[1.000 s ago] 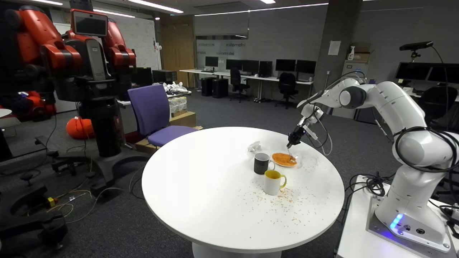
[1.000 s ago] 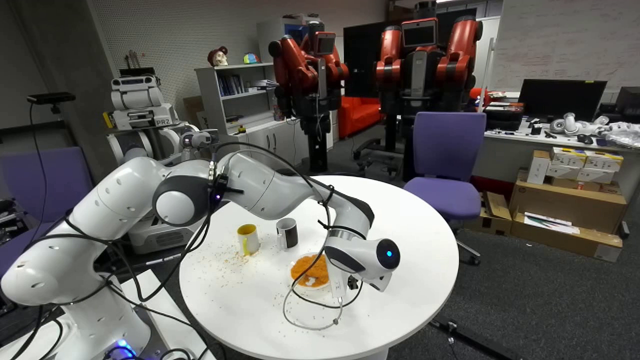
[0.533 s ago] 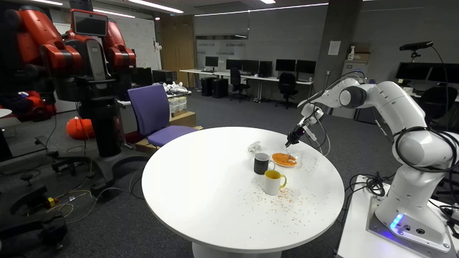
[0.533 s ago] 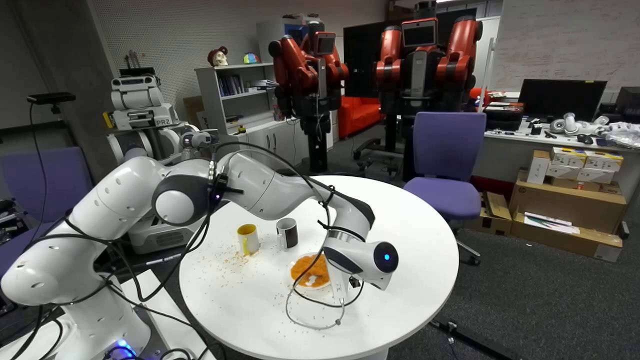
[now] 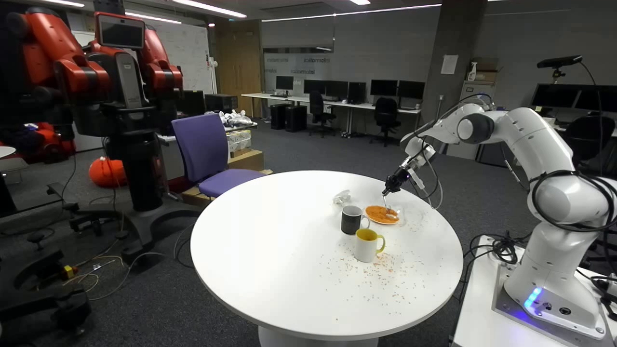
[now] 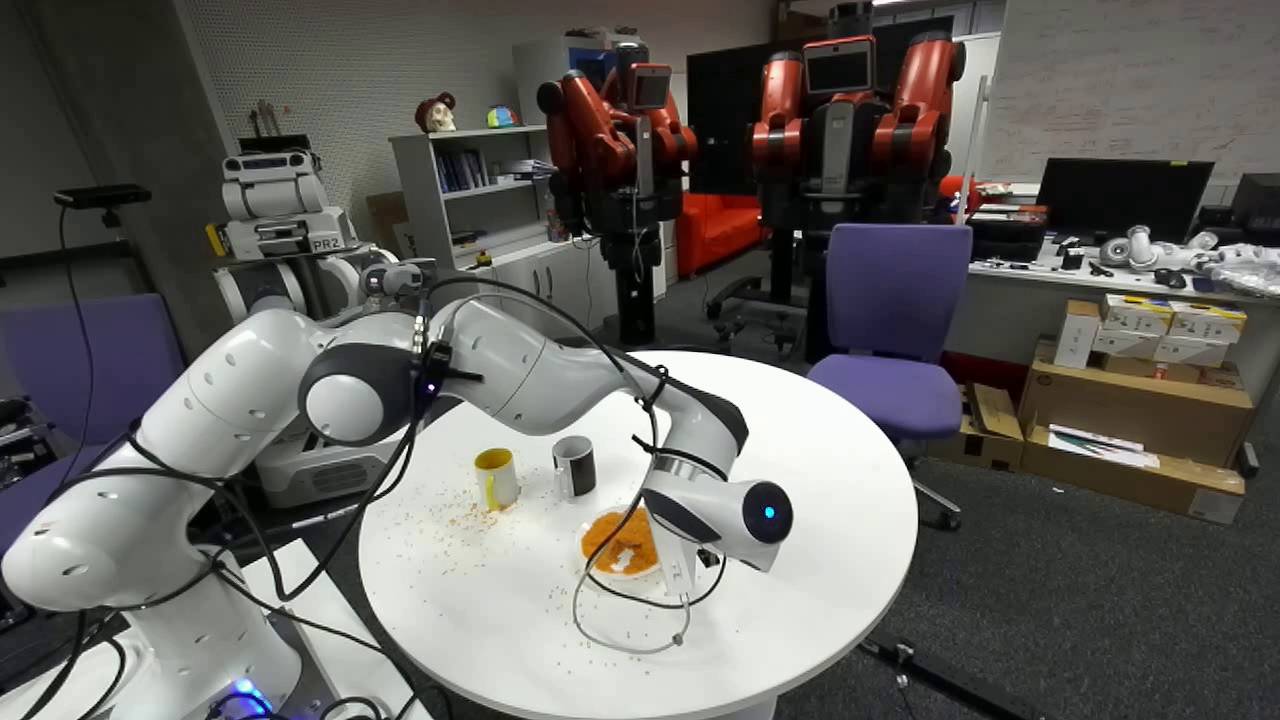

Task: Put a teaspoon of sugar in the blue and white cup and leave spoon in the cup

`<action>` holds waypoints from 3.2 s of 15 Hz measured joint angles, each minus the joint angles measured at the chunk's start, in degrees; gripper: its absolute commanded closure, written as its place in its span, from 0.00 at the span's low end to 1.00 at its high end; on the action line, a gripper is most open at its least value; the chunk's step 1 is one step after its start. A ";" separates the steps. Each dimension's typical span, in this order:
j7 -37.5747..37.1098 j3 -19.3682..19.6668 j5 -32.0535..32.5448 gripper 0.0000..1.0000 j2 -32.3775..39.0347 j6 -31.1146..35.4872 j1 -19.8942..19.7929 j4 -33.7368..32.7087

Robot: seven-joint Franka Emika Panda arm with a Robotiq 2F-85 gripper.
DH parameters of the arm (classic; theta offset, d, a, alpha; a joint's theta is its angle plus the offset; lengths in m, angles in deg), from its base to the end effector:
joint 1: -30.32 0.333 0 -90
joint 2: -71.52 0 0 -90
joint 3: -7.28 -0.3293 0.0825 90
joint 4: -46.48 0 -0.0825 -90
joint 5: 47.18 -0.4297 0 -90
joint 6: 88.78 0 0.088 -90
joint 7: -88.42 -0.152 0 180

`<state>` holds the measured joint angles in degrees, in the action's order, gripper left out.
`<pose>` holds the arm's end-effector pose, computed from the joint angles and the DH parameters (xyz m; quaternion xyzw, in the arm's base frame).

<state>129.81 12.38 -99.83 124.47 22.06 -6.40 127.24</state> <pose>0.6080 -0.4149 0.0813 -0.8947 0.2302 -0.0958 0.3706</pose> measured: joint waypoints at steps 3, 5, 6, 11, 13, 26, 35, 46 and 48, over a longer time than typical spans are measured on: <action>1.50 -0.05 -0.88 0.99 0.00 0.00 0.00 0.28; 2.48 -0.05 -1.72 0.99 0.00 0.00 -0.01 0.41; 3.00 -0.05 -2.19 0.99 0.00 0.09 -0.01 0.45; 6.49 -0.05 -4.56 0.99 0.00 1.13 0.00 0.52; 8.11 -0.05 -4.98 0.99 0.00 1.41 0.00 0.57; 15.67 -0.41 -10.23 0.99 0.00 1.28 0.01 1.96; 17.02 -0.47 -11.68 0.99 -0.19 -4.55 -0.86 2.08; 17.87 -0.19 -13.73 0.99 -3.03 -14.10 -4.78 2.09; 18.14 -0.17 -14.42 0.99 -3.54 -15.68 -5.37 2.09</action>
<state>147.95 12.21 -114.25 120.93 6.39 -11.77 129.33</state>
